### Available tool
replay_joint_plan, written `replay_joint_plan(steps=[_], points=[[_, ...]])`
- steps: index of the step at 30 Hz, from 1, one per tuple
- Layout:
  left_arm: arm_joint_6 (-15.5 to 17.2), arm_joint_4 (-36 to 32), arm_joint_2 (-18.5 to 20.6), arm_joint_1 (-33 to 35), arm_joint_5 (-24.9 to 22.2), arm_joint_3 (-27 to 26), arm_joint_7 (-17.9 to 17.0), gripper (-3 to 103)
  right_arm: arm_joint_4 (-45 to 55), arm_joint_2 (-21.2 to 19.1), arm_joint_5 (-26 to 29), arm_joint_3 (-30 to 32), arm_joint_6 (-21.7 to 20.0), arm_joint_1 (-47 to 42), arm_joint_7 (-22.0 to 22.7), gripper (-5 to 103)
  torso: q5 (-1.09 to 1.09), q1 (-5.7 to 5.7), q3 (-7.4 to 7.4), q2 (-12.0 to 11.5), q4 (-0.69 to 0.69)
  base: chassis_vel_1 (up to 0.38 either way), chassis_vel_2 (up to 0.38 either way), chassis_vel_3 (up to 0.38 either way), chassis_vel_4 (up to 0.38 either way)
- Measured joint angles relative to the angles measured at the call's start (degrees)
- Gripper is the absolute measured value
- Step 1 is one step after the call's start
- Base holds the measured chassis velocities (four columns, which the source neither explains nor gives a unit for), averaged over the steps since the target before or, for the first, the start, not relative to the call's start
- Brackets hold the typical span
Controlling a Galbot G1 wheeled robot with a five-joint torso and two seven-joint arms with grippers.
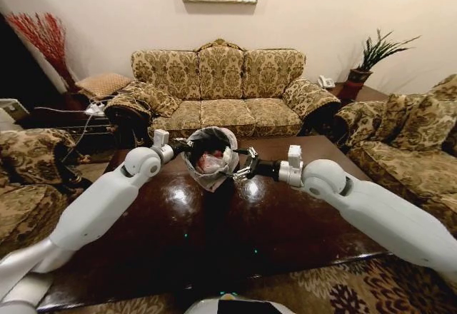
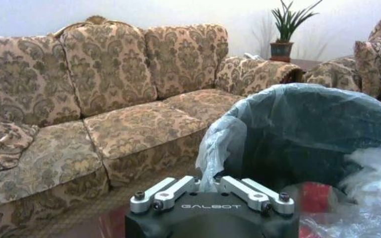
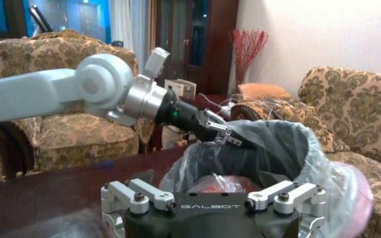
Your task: Move to the front of the table and place the trash on the table into the trash bin.
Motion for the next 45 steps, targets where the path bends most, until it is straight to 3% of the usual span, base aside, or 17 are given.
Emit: replay_joint_plan(steps=[6, 8, 12, 14, 20, 26, 30, 36, 45], points=[[0.4, -1.7, 0.6, 0.6, -0.3, -0.3, -0.3, 3, -2.7, 3.5, 0.2, -3.7, 1.5, 3.7, 3.7, 100, -0.02, 0.03, 0.0, 0.0, 0.02, 0.0, 0.0, 0.0, 0.0], [0.5, -2.1, 1.0, 1.1, -0.4, -0.9, -0.3, 3, -3.9, 4.5, 1.1, -4.8, 2.8, 5.4, 7.6, 100, -0.02, 0.02, 0.0, 0.0, 0.02, 0.0, 0.0, 0.0, 0.0], [0.6, -2.5, 1.3, 1.8, -0.5, -1.5, -0.4, 3, -4.2, 4.5, 3.7, -3.2, 4.1, 6.0, 12.9, 100, -0.02, 0.02, 0.0, 0.0, 0.02, 0.0, 0.0, 0.0, 0.0], [0.6, -2.5, 1.4, 1.9, -0.4, -1.6, -0.4, 3, -4.1, 4.3, 4.2, -2.6, 4.1, 6.0, 13.5, 100, -0.02, 0.02, 0.0, 0.0, 0.02, 0.0, 0.0, 0.0, 0.0], [0.6, -1.5, 1.3, 2.4, 0.0, -2.1, -0.5, 3, -3.7, 1.4, 6.0, 4.3, 4.7, 3.2, 20.0, 100, -0.01, 0.0, 0.0, 0.0, 0.01, 0.0, 0.0, 0.0, 0.0], [0.9, -2.2, 3.5, 3.9, 0.1, -3.9, -0.5, 3, -2.8, -3.6, 2.0, 11.4, 5.1, -5.1, 26.6, 100, -0.02, 0.01, 0.0, 0.0, -0.03, 0.0, 0.0, 0.0, 0.0], [1.1, -4.2, 5.4, 6.0, -0.4, -5.5, -1.8, 3, -1.4, -3.1, 1.0, 14.7, 4.6, -8.2, 30.4, 100, 0.01, 0.0, 0.0, 0.0, 0.01, 0.0, 0.0, 0.0, 0.0], [1.3, -5.6, 6.3, 6.6, -1.7, -6.2, -4.8, 3, 2.7, -2.3, 0.8, 28.1, -0.8, -19.1, 38.9, 100, -0.04, 0.0, 0.0, 0.0, 0.02, 0.0, 0.0, 0.0, 0.0], [1.3, -5.4, 7.2, 6.8, -0.8, -7.3, -4.4, 3, 8.4, -1.2, 0.8, 42.3, -4.4, -34.6, 40.7, 100, 0.0, 0.0, 0.0, 0.0, 0.0, 0.0, 0.0, 0.0, 0.0]])
